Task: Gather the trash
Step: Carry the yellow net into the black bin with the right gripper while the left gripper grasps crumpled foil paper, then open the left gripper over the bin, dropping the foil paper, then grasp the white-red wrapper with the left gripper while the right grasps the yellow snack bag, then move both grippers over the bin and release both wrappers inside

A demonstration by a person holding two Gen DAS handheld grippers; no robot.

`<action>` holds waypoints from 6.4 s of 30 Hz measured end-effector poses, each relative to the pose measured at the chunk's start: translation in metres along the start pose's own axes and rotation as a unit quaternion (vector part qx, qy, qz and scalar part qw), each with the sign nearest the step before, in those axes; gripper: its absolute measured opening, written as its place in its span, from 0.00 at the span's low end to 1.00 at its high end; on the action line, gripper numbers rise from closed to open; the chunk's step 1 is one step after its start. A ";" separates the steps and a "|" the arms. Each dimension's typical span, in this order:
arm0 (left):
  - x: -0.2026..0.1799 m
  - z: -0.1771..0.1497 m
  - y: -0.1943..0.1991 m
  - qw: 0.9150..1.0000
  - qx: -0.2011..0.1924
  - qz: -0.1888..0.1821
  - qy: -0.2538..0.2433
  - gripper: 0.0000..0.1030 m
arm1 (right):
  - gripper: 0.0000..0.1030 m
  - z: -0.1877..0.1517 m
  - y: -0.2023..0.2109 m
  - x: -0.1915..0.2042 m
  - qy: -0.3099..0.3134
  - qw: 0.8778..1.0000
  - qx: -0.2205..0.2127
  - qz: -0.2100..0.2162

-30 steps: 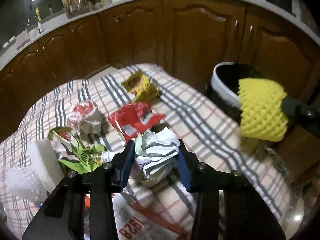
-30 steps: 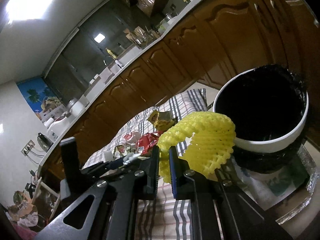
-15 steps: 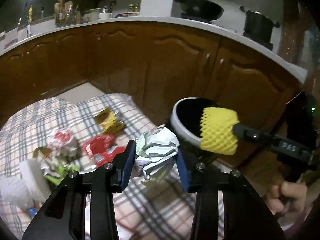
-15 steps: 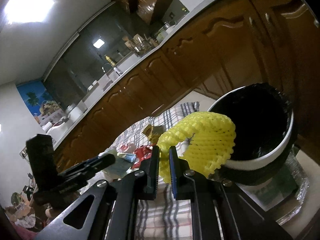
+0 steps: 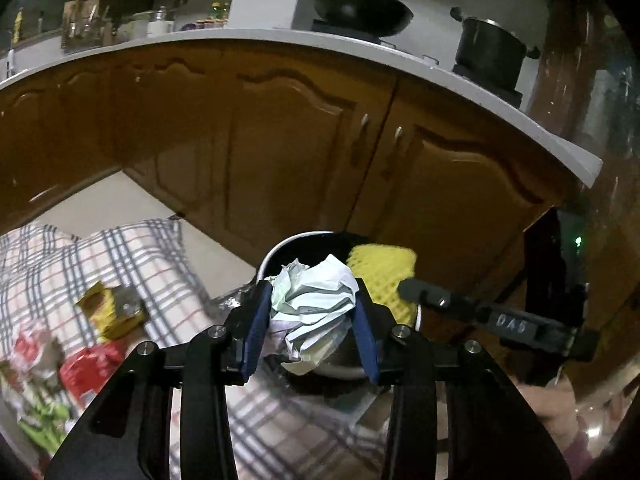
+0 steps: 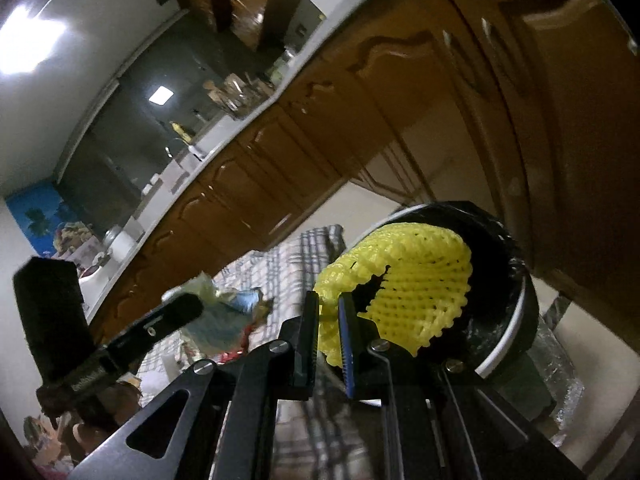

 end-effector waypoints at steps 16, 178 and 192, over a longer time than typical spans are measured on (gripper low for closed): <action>-0.001 0.010 -0.080 0.997 0.077 -0.025 0.017 0.50 | 0.20 0.006 -0.011 -0.030 -0.029 0.999 0.026 -0.007; -0.003 -0.021 -0.072 0.994 0.106 0.015 0.019 0.50 | 0.31 0.019 -0.011 -0.031 -0.019 0.998 -0.018 -0.058; 0.043 -0.074 0.008 0.995 0.044 0.027 0.090 0.55 | 0.63 -0.026 0.001 0.021 0.022 0.998 -0.049 -0.044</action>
Point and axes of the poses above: each gripper's, at about its wrist camera, not at the fingertips, and y roughly against the way its jaws point, x to its left, z to its top, the point moved 1 cm from there along -y, roughly the way its jaws point, and after that the axes turned 12 degrees about x, right-handed, at the moved point
